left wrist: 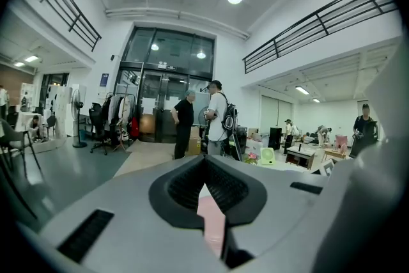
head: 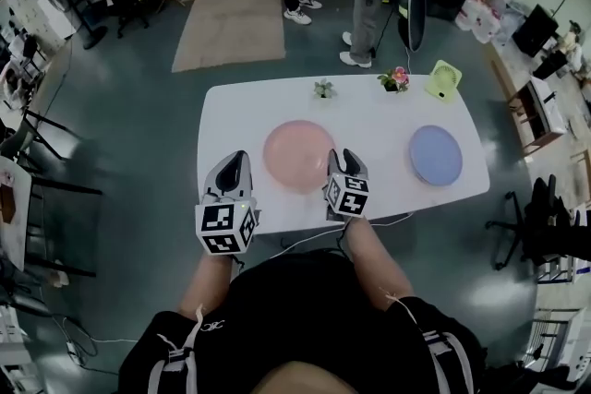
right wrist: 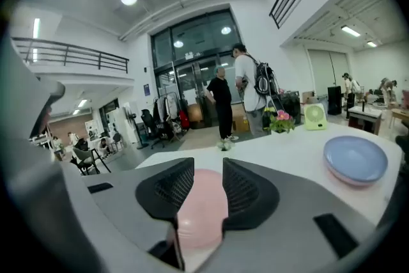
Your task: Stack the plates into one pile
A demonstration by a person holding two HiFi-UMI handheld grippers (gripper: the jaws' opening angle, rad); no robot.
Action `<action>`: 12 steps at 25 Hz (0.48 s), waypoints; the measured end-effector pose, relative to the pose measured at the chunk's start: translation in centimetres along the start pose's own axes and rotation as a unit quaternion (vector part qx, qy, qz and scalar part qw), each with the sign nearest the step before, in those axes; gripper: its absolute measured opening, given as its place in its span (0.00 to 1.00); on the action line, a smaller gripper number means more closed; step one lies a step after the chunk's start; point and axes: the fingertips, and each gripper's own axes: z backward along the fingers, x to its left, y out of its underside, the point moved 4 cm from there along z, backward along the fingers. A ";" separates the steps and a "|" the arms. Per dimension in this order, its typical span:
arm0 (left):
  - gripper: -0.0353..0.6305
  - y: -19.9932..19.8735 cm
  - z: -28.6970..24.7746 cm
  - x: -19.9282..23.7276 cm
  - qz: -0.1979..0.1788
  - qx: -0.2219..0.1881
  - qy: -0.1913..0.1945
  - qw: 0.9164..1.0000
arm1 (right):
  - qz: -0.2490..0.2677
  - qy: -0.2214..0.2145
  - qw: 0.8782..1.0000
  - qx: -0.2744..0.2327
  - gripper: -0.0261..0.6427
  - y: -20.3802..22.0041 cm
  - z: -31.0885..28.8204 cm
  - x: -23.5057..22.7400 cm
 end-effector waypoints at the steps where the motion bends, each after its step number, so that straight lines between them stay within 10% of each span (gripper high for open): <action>1: 0.07 0.1 0.1 0.2 -0.001 0.002 -0.002 1.000 | -0.009 0.006 1.000 0.019 0.25 1.3 -0.7 -0.4; 12: 0.07 1.6 0.8 3.2 0.005 0.022 -0.028 0.999 | -0.161 0.046 0.966 0.198 0.28 13.3 -3.8 -2.3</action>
